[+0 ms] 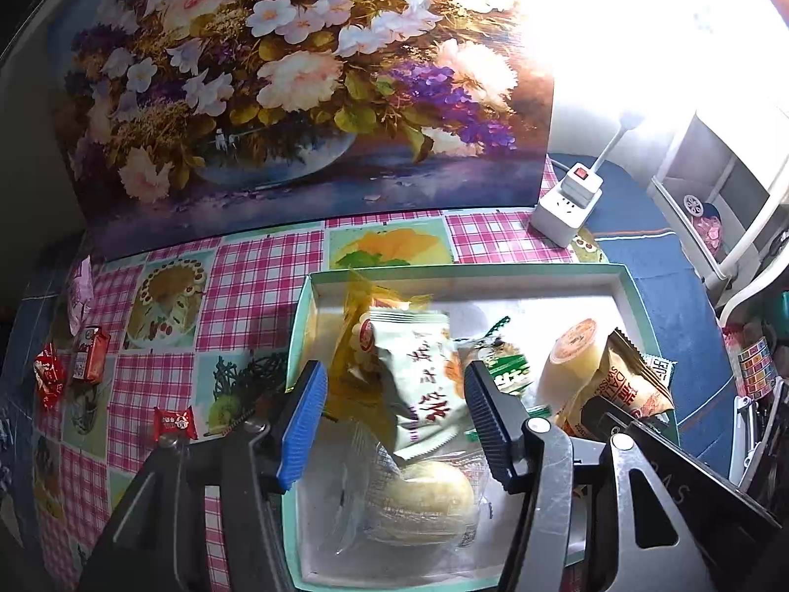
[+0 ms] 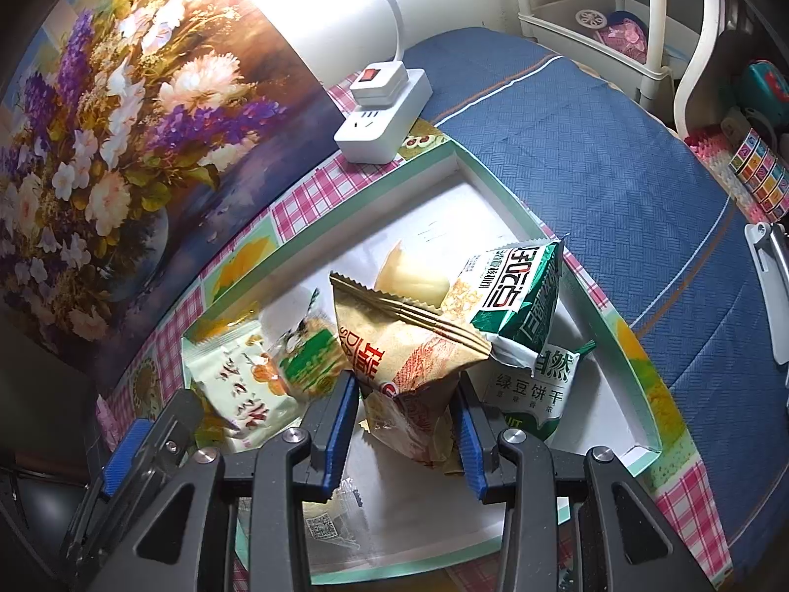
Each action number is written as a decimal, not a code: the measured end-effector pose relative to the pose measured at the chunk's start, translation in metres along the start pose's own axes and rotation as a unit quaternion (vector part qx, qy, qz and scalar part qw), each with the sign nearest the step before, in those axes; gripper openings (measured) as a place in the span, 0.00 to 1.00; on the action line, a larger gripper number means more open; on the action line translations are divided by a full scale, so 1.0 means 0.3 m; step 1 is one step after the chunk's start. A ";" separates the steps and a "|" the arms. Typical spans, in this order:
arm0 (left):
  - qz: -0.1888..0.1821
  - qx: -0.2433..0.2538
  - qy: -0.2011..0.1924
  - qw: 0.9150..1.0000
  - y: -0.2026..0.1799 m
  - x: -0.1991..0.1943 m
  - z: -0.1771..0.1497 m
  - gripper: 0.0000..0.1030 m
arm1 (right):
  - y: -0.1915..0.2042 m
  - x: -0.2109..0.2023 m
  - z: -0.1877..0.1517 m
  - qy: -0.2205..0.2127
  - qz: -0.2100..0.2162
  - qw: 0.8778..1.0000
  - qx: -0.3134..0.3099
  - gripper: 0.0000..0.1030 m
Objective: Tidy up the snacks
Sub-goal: 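Release the orange bag with the right tool while the left tool releases the cracker pack into the tray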
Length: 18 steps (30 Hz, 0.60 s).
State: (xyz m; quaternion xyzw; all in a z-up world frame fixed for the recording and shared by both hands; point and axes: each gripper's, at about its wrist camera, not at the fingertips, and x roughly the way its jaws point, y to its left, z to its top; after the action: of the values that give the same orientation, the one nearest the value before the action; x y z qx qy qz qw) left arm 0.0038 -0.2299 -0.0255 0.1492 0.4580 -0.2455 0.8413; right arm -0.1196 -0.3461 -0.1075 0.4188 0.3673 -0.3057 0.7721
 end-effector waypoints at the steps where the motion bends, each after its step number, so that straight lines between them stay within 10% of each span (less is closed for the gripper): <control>1: 0.000 -0.001 0.001 1.000 0.002 -0.001 0.000 0.58 | 0.000 0.000 -0.001 0.000 0.000 1.000 0.000 0.40; 8: 0.023 -0.020 0.010 0.999 0.036 0.001 0.002 0.81 | 0.000 0.001 -0.002 0.001 -0.011 1.000 0.002 0.56; 18: 0.061 -0.066 0.016 0.996 0.127 0.009 -0.006 0.83 | 0.014 -0.006 -0.002 -0.002 -0.030 0.999 -0.018 0.74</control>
State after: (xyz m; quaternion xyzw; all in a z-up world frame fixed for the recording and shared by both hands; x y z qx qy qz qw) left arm 0.0248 -0.1979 -0.0278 0.1250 0.4766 -0.1607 0.8552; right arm -0.1175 -0.3435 -0.1046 0.3927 0.3841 -0.3228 0.7707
